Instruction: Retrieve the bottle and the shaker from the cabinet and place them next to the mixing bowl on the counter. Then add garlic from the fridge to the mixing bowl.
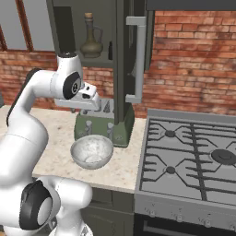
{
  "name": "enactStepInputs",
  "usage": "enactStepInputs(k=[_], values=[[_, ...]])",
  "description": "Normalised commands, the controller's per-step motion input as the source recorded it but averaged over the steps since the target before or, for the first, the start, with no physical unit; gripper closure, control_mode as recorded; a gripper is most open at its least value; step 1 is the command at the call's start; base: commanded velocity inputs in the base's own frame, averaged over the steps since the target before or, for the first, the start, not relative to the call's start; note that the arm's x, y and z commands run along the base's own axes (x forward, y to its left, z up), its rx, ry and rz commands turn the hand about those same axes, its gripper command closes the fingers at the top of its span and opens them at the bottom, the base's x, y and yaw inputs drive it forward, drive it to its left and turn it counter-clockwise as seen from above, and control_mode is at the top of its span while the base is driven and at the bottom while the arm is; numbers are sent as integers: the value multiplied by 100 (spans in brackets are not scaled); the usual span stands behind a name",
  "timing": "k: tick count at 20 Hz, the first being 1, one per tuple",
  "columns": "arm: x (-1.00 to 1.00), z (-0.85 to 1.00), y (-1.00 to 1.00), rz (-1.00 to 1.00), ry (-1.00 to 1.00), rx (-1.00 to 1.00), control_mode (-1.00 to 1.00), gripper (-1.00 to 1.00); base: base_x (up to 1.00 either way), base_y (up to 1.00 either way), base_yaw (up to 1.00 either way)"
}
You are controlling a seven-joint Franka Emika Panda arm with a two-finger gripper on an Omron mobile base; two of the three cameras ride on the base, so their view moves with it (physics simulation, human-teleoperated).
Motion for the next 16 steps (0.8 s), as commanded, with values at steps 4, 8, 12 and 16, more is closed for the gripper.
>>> enactStepInputs(k=[4,8,12,16], values=[[-17,24,0,-1,-1,0,-100,-100,0,0,0],[-12,89,0,0,-9,1,-100,-100,0,0,0],[0,100,0,0,-21,6,-100,-100,0,0,0],[3,86,1,0,-28,6,-100,-100,0,0,0]])
